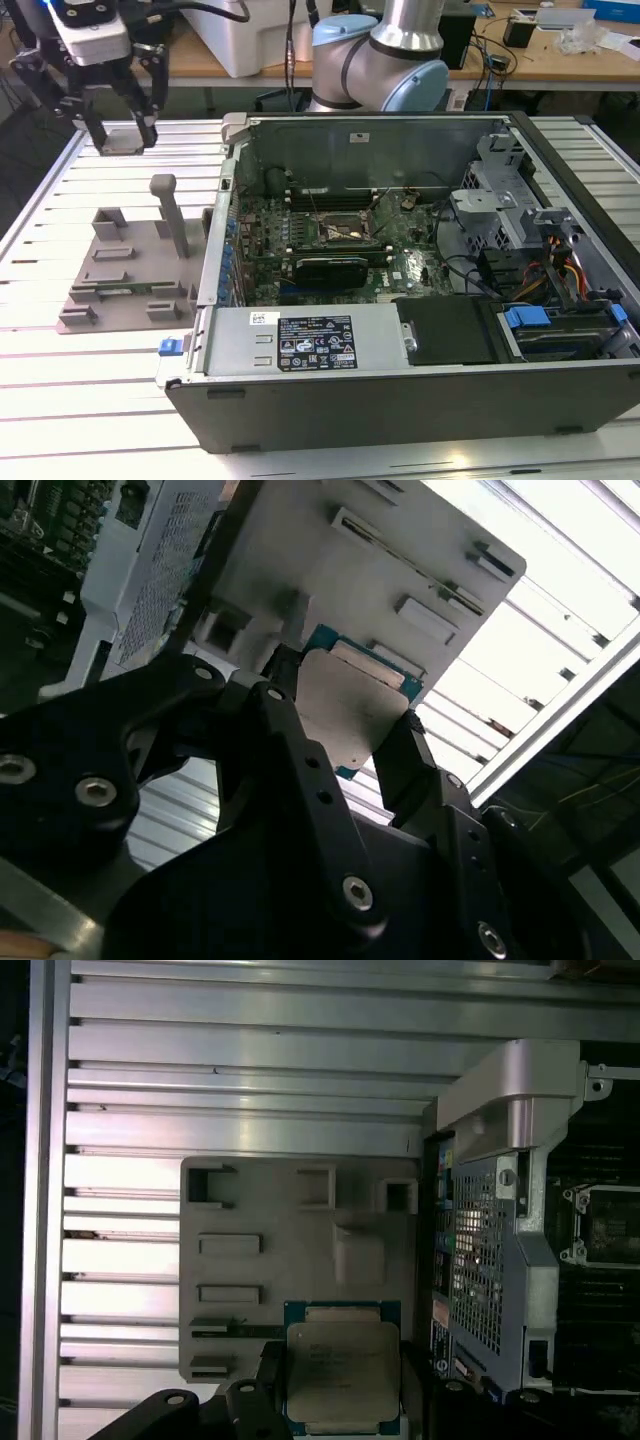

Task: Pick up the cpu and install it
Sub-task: 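Pick up the cpu and move it towards the insertion slot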

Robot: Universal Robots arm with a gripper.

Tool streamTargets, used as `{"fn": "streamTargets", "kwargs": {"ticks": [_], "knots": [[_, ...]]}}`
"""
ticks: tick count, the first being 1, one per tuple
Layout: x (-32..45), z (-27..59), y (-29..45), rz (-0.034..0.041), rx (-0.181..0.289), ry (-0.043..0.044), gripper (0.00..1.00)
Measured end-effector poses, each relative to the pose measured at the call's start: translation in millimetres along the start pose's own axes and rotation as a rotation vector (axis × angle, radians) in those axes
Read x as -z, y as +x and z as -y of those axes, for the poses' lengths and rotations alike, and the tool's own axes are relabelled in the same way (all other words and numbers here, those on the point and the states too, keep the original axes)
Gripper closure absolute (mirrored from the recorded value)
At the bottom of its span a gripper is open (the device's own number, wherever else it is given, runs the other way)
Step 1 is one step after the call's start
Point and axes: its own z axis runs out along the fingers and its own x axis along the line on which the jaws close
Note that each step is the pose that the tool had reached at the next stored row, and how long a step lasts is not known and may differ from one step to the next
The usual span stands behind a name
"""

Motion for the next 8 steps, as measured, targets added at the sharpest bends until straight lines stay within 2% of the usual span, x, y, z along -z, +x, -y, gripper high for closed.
{"fn": "streamTargets", "kwargs": {"ticks": [1,4,5,8], "knots": [[-0.3,0.3,-8.0,0.0002,0.0,-0.0001,0.46],[-0.9,1.5,-42.2,0.0001,0.0,-0.0001,0.46],[-1.3,2.1,-59.3,0.0002,0.0,0.0,0.46],[-1.6,2.7,-74.5,0.0002,0.0,-0.0001,0.46]]}}
